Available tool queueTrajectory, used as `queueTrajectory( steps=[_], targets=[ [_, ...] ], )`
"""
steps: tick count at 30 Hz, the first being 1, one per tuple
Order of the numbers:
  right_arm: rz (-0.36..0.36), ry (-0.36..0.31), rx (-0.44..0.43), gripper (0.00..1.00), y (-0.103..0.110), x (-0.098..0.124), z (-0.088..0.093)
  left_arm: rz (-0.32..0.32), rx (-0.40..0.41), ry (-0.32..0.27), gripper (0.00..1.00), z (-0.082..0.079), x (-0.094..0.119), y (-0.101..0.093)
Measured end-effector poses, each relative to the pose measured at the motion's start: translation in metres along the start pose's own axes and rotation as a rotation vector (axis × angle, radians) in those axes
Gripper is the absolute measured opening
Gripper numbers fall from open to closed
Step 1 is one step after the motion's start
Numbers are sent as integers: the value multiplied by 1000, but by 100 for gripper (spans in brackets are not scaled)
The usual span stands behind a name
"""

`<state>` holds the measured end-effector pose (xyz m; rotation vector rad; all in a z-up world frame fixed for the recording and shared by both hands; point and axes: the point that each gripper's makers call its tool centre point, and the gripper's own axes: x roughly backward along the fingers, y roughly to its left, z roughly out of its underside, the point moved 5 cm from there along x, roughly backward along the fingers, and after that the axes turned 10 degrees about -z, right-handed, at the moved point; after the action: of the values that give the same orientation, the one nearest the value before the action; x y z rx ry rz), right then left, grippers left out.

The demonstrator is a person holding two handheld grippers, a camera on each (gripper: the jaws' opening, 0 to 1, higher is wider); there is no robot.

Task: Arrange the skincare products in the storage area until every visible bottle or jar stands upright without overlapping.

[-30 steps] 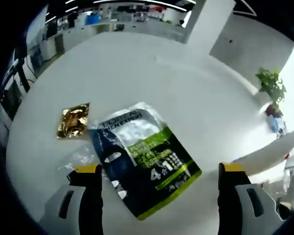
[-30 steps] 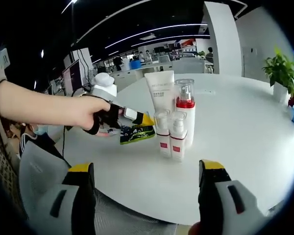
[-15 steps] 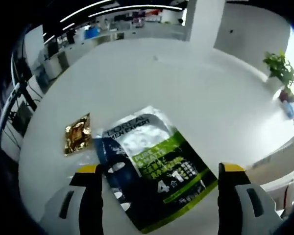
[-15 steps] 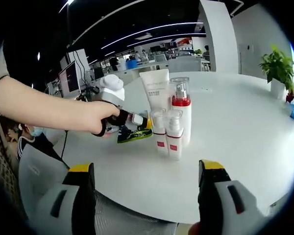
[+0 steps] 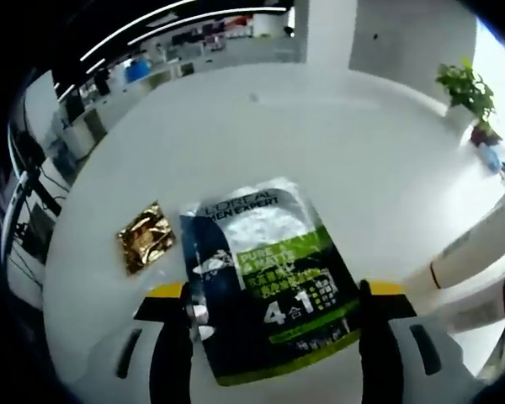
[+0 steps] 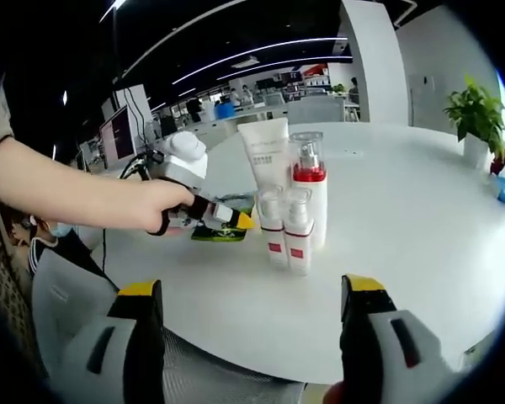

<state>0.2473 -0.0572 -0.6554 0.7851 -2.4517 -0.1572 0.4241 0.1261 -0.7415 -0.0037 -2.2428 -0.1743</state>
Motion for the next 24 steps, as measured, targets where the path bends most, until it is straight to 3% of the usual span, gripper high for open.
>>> queueTrajectory(
  steps=[5, 24],
  targets=[
    [0, 0, 4, 87, 0, 0, 0, 30, -76, -40, 68, -1, 5, -2],
    [11, -2, 6, 87, 0, 1, -1, 50, -110, -38, 64, 4, 13, 2]
  ],
)
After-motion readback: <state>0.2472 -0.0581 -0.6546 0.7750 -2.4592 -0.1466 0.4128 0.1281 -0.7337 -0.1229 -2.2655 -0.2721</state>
